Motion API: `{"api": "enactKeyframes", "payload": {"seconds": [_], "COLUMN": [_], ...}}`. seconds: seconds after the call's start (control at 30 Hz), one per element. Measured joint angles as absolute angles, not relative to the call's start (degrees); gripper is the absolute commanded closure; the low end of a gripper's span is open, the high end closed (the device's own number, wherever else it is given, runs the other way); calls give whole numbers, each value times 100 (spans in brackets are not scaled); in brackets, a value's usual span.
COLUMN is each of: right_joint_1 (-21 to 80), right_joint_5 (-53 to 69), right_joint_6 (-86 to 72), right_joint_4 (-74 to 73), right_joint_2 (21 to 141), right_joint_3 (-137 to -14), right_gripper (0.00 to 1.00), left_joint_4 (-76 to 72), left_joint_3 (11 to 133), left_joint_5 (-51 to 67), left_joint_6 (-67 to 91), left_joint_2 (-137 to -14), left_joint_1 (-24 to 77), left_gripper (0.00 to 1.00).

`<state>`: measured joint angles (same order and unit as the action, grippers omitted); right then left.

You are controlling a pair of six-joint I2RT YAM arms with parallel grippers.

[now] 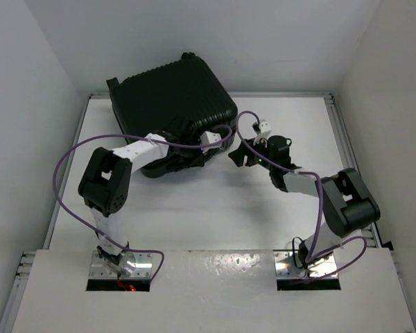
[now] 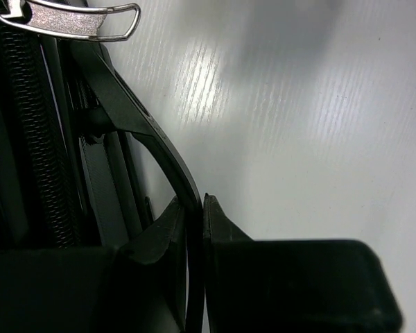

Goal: Pack the luggage

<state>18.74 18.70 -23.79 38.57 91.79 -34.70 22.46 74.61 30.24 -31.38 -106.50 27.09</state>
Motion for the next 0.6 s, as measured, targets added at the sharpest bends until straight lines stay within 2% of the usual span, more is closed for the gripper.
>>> {"api": "enactKeyframes", "payload": {"seconds": [0.2,0.4,0.6], "right_joint_1": [2571,3238,3422], "right_joint_5": [886,259,-305], "right_joint_6": [-1802,-585,196], "right_joint_4": [4504,5170,5446], "right_joint_2": [9443,9533,9699], "right_joint_3": [-3723,-3680,-3684], "right_gripper": [36,36,38], "left_joint_4": [2222,2161,2174], "left_joint_3": [7461,7461,7461], "left_joint_5": [3063,3317,3371], "left_joint_6": [-3017,-2775,-2766], "left_joint_2": [-10652,-10667,-10667], "left_joint_1": [2672,2539,2491], "left_gripper": [93,93,93]}}
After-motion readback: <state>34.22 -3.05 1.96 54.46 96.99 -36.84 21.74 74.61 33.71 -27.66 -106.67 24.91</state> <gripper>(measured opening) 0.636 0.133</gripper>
